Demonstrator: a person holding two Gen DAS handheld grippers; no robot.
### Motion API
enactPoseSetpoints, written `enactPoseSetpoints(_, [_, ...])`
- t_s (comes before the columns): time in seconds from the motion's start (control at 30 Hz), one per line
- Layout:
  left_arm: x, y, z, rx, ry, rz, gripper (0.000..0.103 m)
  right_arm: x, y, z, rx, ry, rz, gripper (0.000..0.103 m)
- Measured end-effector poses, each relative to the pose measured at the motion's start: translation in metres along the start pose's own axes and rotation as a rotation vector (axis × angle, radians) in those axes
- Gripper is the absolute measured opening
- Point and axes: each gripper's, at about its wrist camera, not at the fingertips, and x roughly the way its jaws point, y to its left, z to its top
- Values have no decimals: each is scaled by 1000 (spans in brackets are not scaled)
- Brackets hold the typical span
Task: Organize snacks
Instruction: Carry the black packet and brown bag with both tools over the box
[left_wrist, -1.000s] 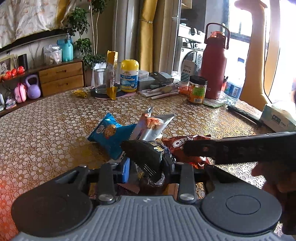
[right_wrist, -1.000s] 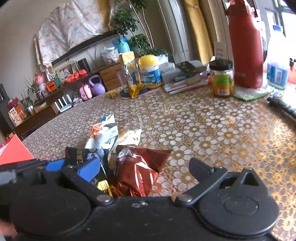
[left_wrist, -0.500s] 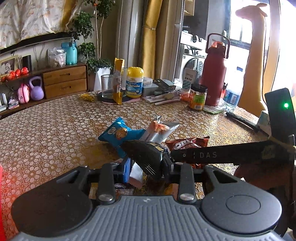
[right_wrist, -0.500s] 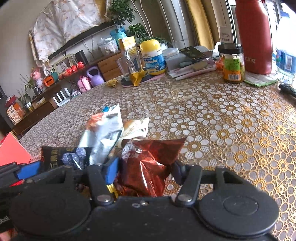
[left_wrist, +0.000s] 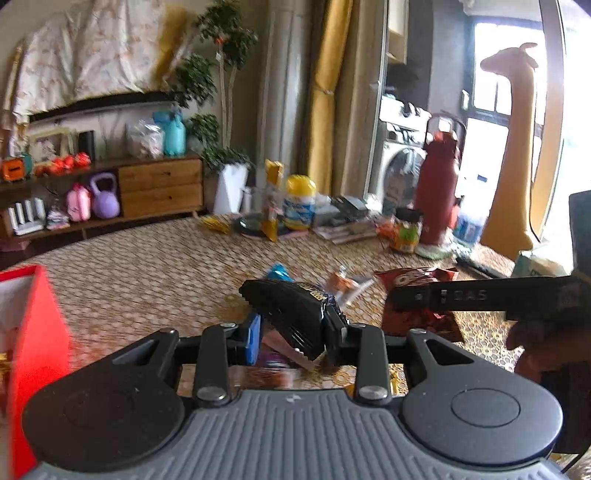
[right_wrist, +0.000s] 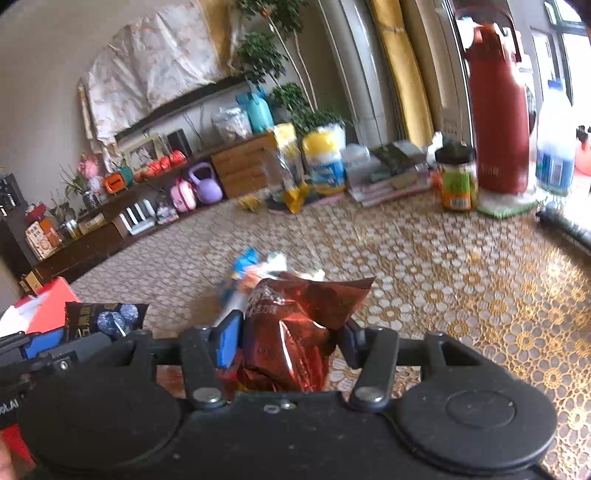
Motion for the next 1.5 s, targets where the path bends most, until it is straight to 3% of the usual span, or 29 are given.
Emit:
enactPoseSetpoints(0.43, [-96,43,4,-44,-109,135,33,-54,85,11,-133,-87,155,52])
enactPoseSetpoints(0.93, [-161,126,-18,-125,-81,331,33,-51,218,3,-317,-59,370,52])
enactPoseSetpoints(1.17, [-174,157,-32,-154,-49,397,33,-42,264,-3,-385,-40,422,52])
enactPoseSetpoints(1.5, [-156,194,-43,-179,51,445,33,-18,316,-27,-502,25,443,52])
